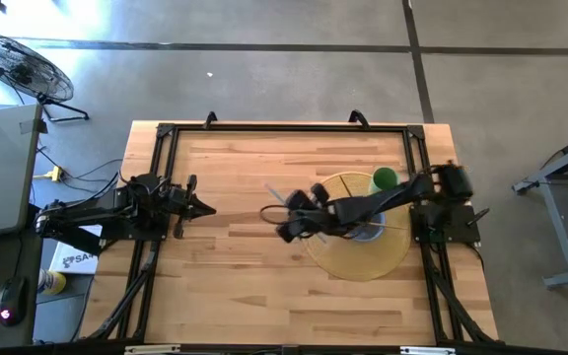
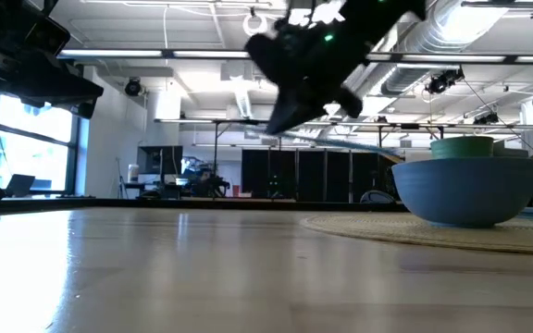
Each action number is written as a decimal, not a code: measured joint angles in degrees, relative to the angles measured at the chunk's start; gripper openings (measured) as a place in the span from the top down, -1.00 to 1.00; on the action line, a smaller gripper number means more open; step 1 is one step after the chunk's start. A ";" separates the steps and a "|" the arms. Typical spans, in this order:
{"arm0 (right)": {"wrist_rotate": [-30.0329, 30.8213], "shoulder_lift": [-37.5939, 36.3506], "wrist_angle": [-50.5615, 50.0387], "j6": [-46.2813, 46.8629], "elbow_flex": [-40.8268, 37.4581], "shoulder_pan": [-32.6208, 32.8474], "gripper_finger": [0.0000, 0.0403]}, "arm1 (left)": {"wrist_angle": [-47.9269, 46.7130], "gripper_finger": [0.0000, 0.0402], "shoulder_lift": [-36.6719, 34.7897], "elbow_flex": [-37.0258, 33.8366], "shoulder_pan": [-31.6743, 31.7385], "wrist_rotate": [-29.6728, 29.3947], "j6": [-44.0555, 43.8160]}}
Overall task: Pick & Place Utensil
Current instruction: Put the blue straw into the green cup on the brown mat
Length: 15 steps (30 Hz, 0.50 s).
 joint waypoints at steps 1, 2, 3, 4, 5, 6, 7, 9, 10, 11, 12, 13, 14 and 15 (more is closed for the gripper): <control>1.33 -2.19 0.76 -0.01 -1.87 0.18 0.99 | 0.03 0.95 0.01 0.00 0.00 0.01 0.00; 2.61 -4.26 1.74 0.07 -3.98 0.34 1.00 | 0.04 0.95 0.02 -0.01 0.00 0.01 0.00; 3.95 -6.54 2.69 0.05 -6.37 0.53 1.00 | 0.03 0.95 0.02 0.00 0.00 0.01 -0.01; 5.25 -8.92 3.98 -0.38 -8.78 0.77 1.00 | 0.02 0.95 0.01 0.00 0.00 0.01 -0.01; 6.68 -11.50 6.23 -1.48 -11.26 0.96 0.99 | 0.02 0.95 0.02 0.01 0.00 0.01 0.00; 8.23 -14.25 8.45 -2.71 -13.65 1.22 0.99 | 0.02 0.95 0.02 -0.01 0.00 0.01 -0.02; 10.05 -17.18 10.87 -4.24 -16.17 1.47 0.99 | 0.02 0.95 0.01 0.00 0.00 0.01 -0.02; 12.77 -22.98 15.70 -8.89 -21.15 1.97 1.00 | 0.02 0.95 0.01 -0.01 0.00 0.01 -0.02; 13.88 -25.84 18.20 -11.57 -23.66 2.18 1.00 | 0.02 0.95 0.02 -0.01 0.00 0.01 -0.02; 14.73 -28.67 20.84 -14.46 -26.12 2.30 1.00 | 0.02 0.95 0.02 0.00 0.00 0.01 -0.01; 15.64 -31.56 23.76 -17.33 -28.53 2.45 0.99 | 0.02 0.95 0.02 -0.01 0.00 0.01 0.00; 16.64 -34.59 26.70 -20.03 -30.86 2.57 0.99 | 0.02 0.95 0.01 0.00 0.00 0.01 -0.01; 17.67 -37.41 29.84 -22.70 -33.16 2.57 0.99 | 0.02 0.95 0.01 0.00 0.00 0.01 -0.01; 18.66 -40.14 32.83 -25.46 -35.30 2.53 0.99 | 0.02 0.95 0.01 -0.01 0.00 0.01 -0.02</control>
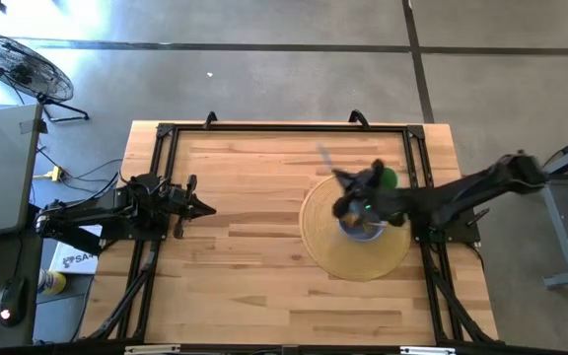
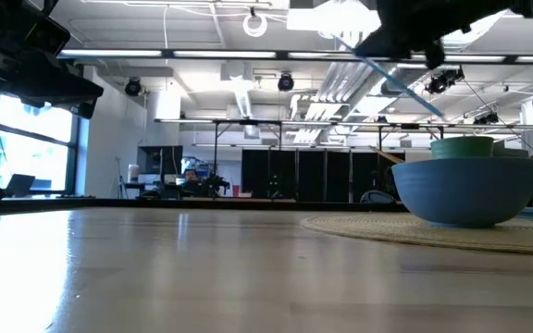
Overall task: Pick & Place Utensil
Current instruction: Put the blue straw into the green cup on the brown mat
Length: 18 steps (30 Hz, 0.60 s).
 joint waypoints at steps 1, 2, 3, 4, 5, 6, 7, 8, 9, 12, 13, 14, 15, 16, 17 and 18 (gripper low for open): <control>0.86 -2.73 3.02 -2.90 -2.32 -0.27 0.99 | 0.00 0.95 0.01 -0.01 0.00 0.00 0.01; 1.84 -5.17 5.99 -5.89 -4.60 -0.60 1.00 | 0.00 0.95 0.00 0.01 0.00 0.00 0.02; 2.65 -7.48 9.29 -8.95 -6.88 -0.97 1.00 | 0.00 0.95 -0.01 0.00 0.00 0.00 0.02; 3.09 -9.62 12.69 -12.13 -8.97 -1.41 0.99 | 0.00 0.95 0.01 0.01 0.00 0.00 0.02; 3.59 -11.74 16.22 -15.23 -11.01 -1.90 0.99 | 0.00 0.95 0.01 -0.01 0.00 0.00 0.01; 3.78 -13.64 19.97 -18.28 -13.06 -2.51 0.99 | 0.00 0.95 -0.01 -0.01 0.00 0.00 0.00; 3.69 -15.30 23.51 -21.11 -14.93 -3.22 0.99 | 0.00 0.95 0.01 0.01 0.00 0.00 0.02; 3.33 -16.84 26.72 -23.82 -16.82 -4.04 0.99 | 0.00 0.95 0.00 0.01 0.00 0.00 0.02; 2.73 -18.11 29.90 -26.28 -18.80 -4.88 0.99 | 0.00 0.95 0.00 -0.01 0.00 0.00 0.02; 0.66 -21.05 39.04 -31.11 -23.39 -7.84 0.99 | 0.00 0.95 -0.01 0.01 0.00 0.00 0.02; 0.58 -21.65 41.34 -31.68 -24.75 -8.86 0.99 | 0.00 0.95 0.01 -0.01 0.00 0.00 0.02; 0.40 -22.15 43.43 -32.33 -26.04 -9.95 0.99 | 0.00 0.95 -0.01 -0.01 0.00 0.00 0.01; -0.19 -22.49 45.27 -33.03 -27.31 -11.06 0.99 | 0.00 0.95 0.01 -0.01 0.00 0.00 0.00; -0.97 -22.75 46.96 -33.69 -28.37 -12.23 1.00 | 0.00 0.95 0.01 -0.01 0.00 0.00 0.00; -1.86 -22.86 48.77 -33.86 -29.29 -13.39 1.00 | 0.00 0.95 0.00 0.01 0.00 0.00 0.02; -2.84 -22.88 50.55 -33.87 -30.12 -14.58 0.99 | 0.00 0.95 0.00 0.01 0.00 -0.01 0.00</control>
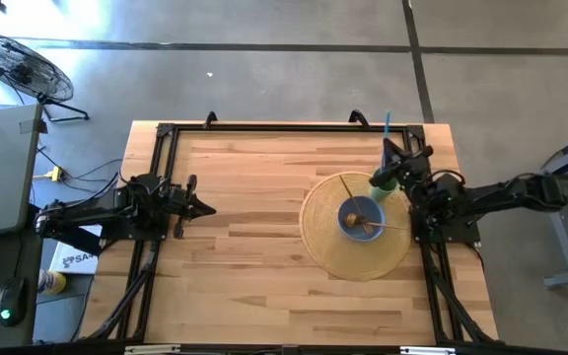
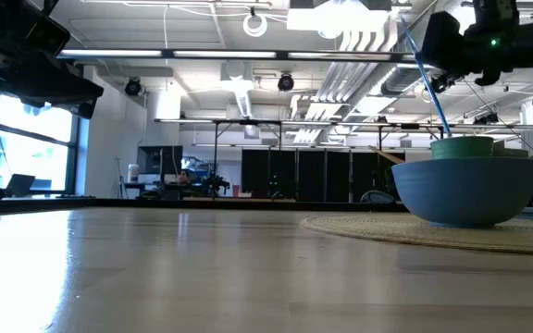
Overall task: Pick & Place Utensil
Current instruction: Put the blue straw into the green cup on the brown mat
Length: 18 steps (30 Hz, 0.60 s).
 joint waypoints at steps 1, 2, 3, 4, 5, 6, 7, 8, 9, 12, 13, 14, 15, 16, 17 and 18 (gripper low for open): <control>-0.80 0.02 1.09 0.20 -0.86 -1.10 0.99 | 0.00 0.95 -0.01 0.00 0.00 0.01 0.01; -1.51 0.12 1.41 0.62 -1.59 -2.10 0.99 | 0.00 0.95 0.00 -0.01 0.00 0.00 0.01; -1.97 0.13 1.42 1.35 -2.20 -2.90 0.99 | 0.00 0.95 0.00 0.01 0.00 0.01 0.02; -2.24 0.13 1.32 1.99 -2.76 -3.50 0.99 | 0.00 0.95 0.00 -0.01 0.00 0.01 0.02; -2.52 0.15 0.84 2.56 -3.46 -3.99 0.99 | 0.00 0.95 0.00 -0.01 0.00 0.01 0.02; -2.67 0.15 0.62 2.89 -4.27 -4.23 1.00 | 0.00 0.95 0.01 -0.01 0.00 0.01 0.01; -2.66 0.18 0.12 2.98 -4.65 -4.30 0.99 | 0.00 0.95 -0.01 -0.01 0.00 0.00 0.00; -2.49 0.15 -0.77 3.02 -4.60 -4.23 0.99 | 0.00 0.95 -0.01 0.01 0.00 0.01 0.00; -1.90 0.06 -2.16 2.97 -4.59 -3.99 0.98 | 0.00 0.95 -0.01 0.00 0.00 0.01 0.02; 0.44 0.04 -2.15 2.26 -4.59 -2.99 0.94 | 0.00 0.95 -0.01 -0.01 0.00 -0.01 0.02; 1.66 0.02 -2.05 1.39 -4.59 -2.46 0.92 | 0.00 0.95 -0.01 0.01 0.00 -0.01 0.00; 2.82 -0.03 -1.87 0.54 -4.59 -1.82 0.91 | 0.00 0.95 -0.01 0.00 0.00 -0.01 0.02; 4.13 -0.30 -1.80 -0.36 -4.59 -1.12 0.90 | 0.00 0.95 -0.01 -0.01 0.00 -0.01 0.00; 5.35 -0.59 -1.61 -0.90 -4.59 -0.33 0.88 | 0.00 0.95 -0.01 0.00 0.00 -0.01 0.01; 6.41 -0.75 -1.61 -1.18 -4.59 0.54 0.87 | 0.00 0.95 -0.01 0.00 0.00 -0.01 0.01; 7.63 -0.98 -1.64 -1.39 -4.59 1.50 0.87 | 0.00 0.95 -0.01 0.00 0.00 -0.01 0.02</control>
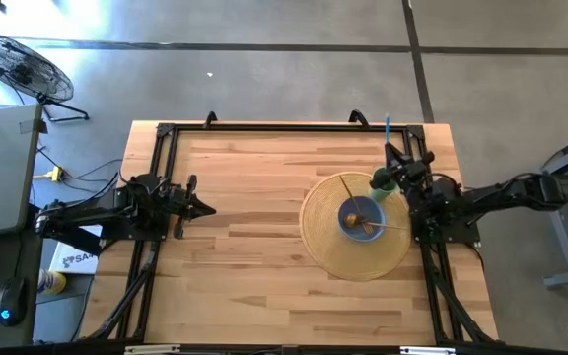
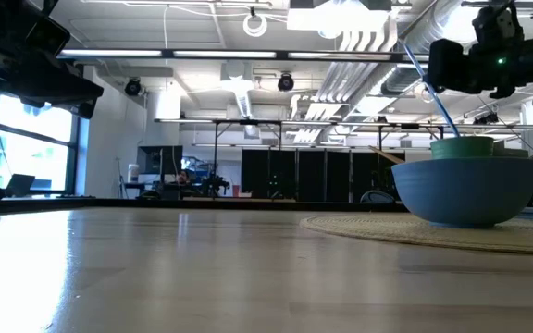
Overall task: Pick & Place Utensil
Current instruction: Put the blue straw into the green cup on the brown mat, then return to Home Position
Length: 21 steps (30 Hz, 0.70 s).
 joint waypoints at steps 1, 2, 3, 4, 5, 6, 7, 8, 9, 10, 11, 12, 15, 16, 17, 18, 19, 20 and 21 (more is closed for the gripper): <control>1.26 -0.21 -0.02 -0.20 0.00 1.08 0.86 | 0.00 0.95 0.00 0.01 0.00 -0.01 0.00; 2.19 -0.40 -0.13 -0.53 0.00 2.25 0.86 | 0.00 0.95 0.01 0.01 0.00 0.01 -0.01; 2.87 -0.44 -0.19 -0.93 0.00 3.48 0.87 | 0.00 0.95 0.00 0.01 0.00 0.01 0.00; 3.56 -0.52 -0.15 -1.50 0.00 4.69 0.87 | 0.00 0.95 0.00 -0.01 0.00 -0.01 -0.02; 4.36 -0.65 -0.12 -2.08 0.00 6.03 0.88 | 0.00 0.95 0.00 0.01 0.00 0.01 0.00; 5.11 -0.75 -0.12 -2.41 0.00 7.24 0.88 | 0.00 0.95 0.00 -0.01 0.00 -0.01 -0.01; 5.93 -0.77 -0.13 -2.59 0.02 8.43 0.88 | 0.00 0.95 0.00 0.01 0.00 -0.01 -0.02; 6.90 -0.77 0.00 -3.08 0.02 9.54 0.88 | 0.00 0.95 0.01 -0.01 0.00 0.00 -0.01; 7.75 -0.77 0.06 -3.64 0.03 10.61 0.87 | 0.00 0.95 0.01 -0.01 0.00 -0.01 -0.02; 8.61 -0.77 0.07 -4.43 0.05 11.55 0.86 | 0.00 0.95 0.01 -0.01 0.00 -0.01 0.00; 9.42 -0.75 0.05 -5.42 0.09 12.41 0.84 | 0.00 0.95 0.00 0.01 0.00 -0.01 0.00; 10.26 -0.75 0.07 -6.32 0.10 13.19 0.82 | 0.00 0.95 0.00 0.01 0.00 0.01 -0.02; 12.34 -0.74 0.49 -8.03 0.11 14.73 0.73 | 0.00 0.95 0.00 -0.01 0.00 -0.01 0.00; 12.86 -0.73 1.07 -8.63 0.11 15.19 0.70 | 0.00 0.95 0.01 0.00 0.00 -0.01 -0.01; 13.32 -0.75 1.98 -9.39 0.09 15.61 0.66 | 0.00 0.95 0.02 -0.01 0.00 0.00 -0.01; 14.02 -0.75 3.16 -10.23 0.11 16.04 0.63 | 0.00 0.95 0.01 0.00 0.00 0.00 -0.01; 14.79 -0.75 4.52 -11.26 0.15 16.50 0.59 | 0.00 0.95 0.00 0.00 0.00 0.01 0.00; 15.83 -0.75 5.60 -12.36 0.52 17.04 0.56 | 0.00 0.95 0.00 -0.01 0.00 -0.01 0.00; 17.16 -0.75 6.22 -13.43 1.26 17.65 0.53 | 0.00 0.95 0.00 0.01 0.00 -0.01 0.00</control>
